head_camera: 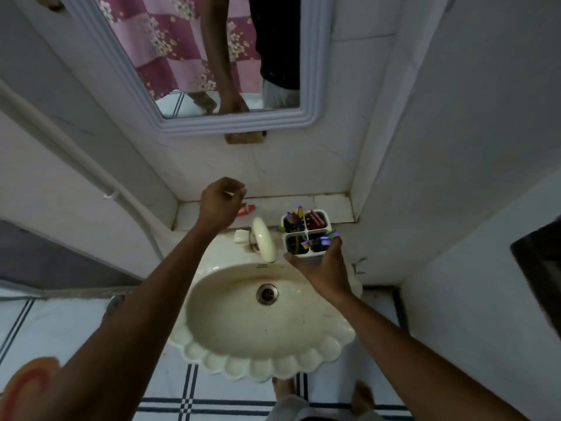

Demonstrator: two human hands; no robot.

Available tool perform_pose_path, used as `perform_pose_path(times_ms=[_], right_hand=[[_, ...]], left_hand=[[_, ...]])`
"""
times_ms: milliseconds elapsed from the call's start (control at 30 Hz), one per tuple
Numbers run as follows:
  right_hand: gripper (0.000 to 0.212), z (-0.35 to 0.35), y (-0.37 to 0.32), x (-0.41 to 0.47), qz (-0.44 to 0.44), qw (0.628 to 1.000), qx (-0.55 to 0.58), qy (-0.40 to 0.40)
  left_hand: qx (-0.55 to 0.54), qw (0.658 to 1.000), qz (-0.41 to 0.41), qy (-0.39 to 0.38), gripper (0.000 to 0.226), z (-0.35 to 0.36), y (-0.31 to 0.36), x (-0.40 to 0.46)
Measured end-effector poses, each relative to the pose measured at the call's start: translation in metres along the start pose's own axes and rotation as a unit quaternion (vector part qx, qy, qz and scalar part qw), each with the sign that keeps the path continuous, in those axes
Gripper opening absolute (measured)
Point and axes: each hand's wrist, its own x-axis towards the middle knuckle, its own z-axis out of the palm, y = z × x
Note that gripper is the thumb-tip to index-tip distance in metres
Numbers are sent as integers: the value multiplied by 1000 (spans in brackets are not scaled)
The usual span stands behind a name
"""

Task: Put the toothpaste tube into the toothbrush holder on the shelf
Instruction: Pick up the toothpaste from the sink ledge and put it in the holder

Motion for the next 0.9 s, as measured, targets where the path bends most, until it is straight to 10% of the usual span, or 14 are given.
perform_pose_path(times_ms=[233, 600, 900], right_hand=[[93, 2, -2, -4, -6, 1000, 5, 19], [95, 9, -2, -6, -11, 1000, 10, 16], [97, 9, -2, -7, -7, 1000, 21, 4]], left_hand=[[52, 995, -69, -58, 17, 16, -79, 1], [245, 942, -19, -228, 62, 54, -109, 50], [395, 893, 11, -214, 65, 61, -118, 48]])
